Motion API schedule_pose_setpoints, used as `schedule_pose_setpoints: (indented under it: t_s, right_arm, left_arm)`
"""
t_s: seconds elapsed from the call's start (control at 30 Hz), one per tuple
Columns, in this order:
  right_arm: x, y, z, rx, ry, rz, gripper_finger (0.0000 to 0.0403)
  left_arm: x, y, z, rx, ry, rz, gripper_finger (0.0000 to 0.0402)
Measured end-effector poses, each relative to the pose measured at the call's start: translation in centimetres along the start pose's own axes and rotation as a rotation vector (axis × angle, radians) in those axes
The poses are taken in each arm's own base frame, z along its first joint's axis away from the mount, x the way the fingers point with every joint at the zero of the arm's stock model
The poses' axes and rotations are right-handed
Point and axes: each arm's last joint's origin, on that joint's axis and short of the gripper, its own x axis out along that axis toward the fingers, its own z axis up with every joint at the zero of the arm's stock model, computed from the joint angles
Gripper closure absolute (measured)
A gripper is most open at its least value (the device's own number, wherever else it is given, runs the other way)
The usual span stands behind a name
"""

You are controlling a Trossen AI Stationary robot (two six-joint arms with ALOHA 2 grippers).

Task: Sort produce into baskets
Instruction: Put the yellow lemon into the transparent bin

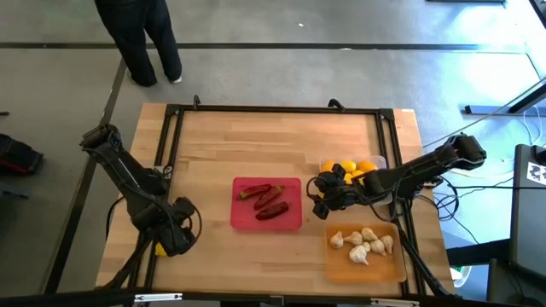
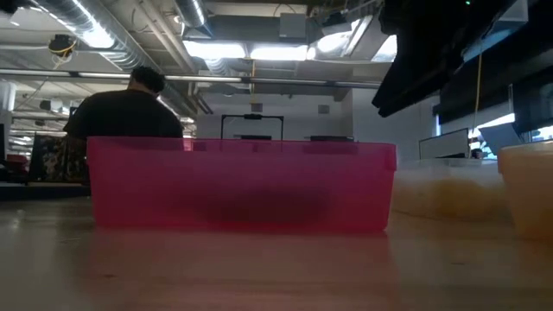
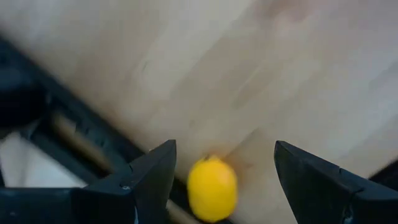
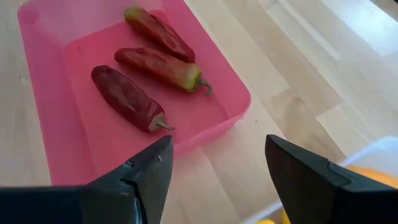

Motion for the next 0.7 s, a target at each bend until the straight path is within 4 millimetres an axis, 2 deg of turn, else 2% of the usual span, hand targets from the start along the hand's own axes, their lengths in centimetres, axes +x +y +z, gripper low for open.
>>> schedule_pose_setpoints:
  t_s: [0.2, 0.4, 0.7]
  right_arm:
    - [0.5, 0.2, -0.2, -0.025, 0.008, -0.006, 0.0155]
    - [0.5, 0.2, -0.1, -0.026, 0.006, -0.005, 0.0155]
    - [0.5, 0.3, -0.1, -0.022, -0.002, 0.001, 0.0155]
  left_arm:
    - [2.8, 0.6, -0.7, -0.046, 0.184, 0.066, 0.0137]
    - [5.0, 0.8, -1.0, -0.054, 0.246, 0.039, 0.0137]
    - [7.1, 1.3, -1.5, -0.062, 0.371, 0.024, 0.0137]
